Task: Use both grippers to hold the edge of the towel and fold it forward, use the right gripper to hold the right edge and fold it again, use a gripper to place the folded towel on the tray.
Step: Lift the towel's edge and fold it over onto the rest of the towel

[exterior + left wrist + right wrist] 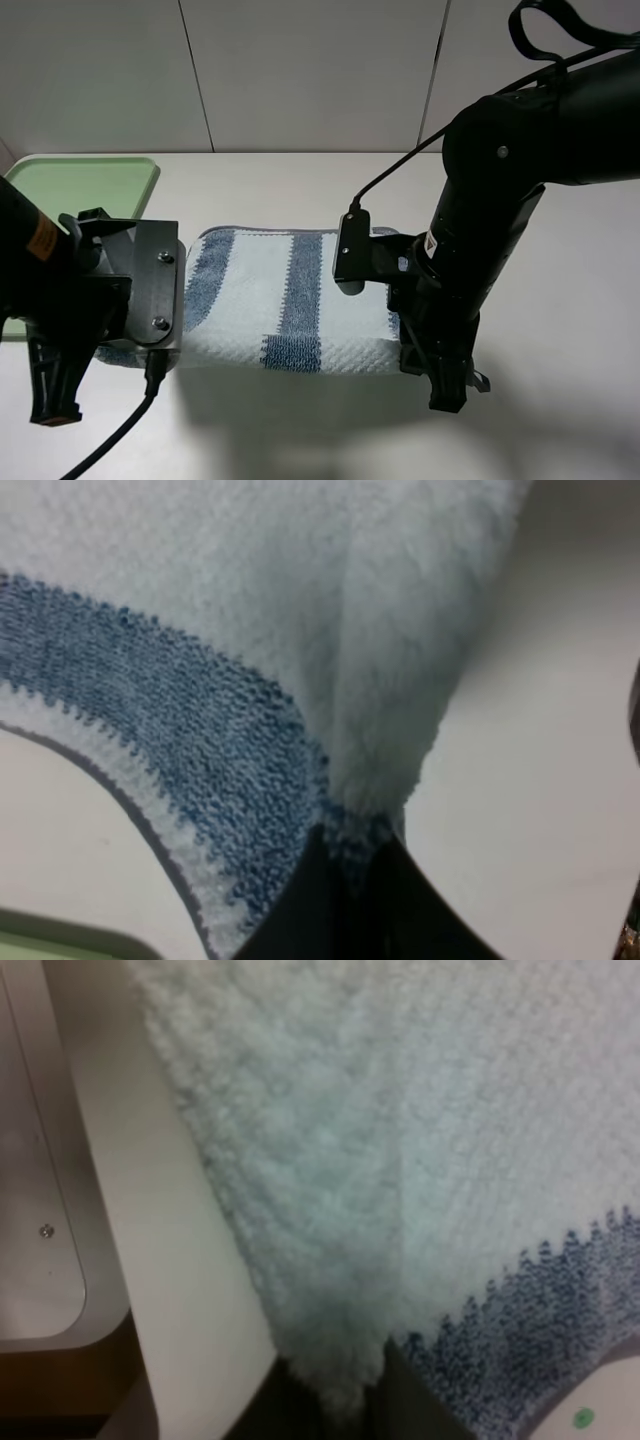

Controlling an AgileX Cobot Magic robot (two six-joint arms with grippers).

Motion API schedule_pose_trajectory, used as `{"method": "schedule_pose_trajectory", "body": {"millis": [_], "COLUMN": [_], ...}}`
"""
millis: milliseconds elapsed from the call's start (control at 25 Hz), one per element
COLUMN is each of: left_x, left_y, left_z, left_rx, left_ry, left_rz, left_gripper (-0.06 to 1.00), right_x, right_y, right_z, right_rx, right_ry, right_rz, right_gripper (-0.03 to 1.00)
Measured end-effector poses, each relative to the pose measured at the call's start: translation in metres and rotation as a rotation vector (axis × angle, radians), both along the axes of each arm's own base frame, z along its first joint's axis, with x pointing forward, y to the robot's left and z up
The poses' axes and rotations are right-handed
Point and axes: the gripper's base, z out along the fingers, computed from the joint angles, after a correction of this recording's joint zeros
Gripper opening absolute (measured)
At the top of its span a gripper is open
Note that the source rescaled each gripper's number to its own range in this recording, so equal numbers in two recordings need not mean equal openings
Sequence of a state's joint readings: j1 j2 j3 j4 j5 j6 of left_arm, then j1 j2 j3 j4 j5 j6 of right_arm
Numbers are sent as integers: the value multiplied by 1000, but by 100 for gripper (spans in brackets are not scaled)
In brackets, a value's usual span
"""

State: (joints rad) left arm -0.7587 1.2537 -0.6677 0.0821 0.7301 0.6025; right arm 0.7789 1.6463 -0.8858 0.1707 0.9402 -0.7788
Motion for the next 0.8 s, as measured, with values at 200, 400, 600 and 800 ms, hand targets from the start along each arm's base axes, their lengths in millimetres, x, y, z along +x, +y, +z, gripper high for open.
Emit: {"method": "schedule_pose_trajectory", "body": {"millis": [200,400,600,800], "left_x": [2,10,16,27], "left_y": [2,1,-1,0], "left_z": [2,5,8,9], "left_rx": [13,23,13,0], "left_ry": [-38,-139,-216,-293], "left_rz": [-23,-59,-95,-84], "left_gripper": [0,0,0,0], "right_x": [12,28,37,48], "right_y": [3,9,9,3], "right_z": [10,26,33,34], "right_rx": [-17,-22,-35,-13], "right_ry": [-80,-186,-259,-290], "right_rz": [-1,18,54,13], "right_gripper": [0,0,0,0]}}
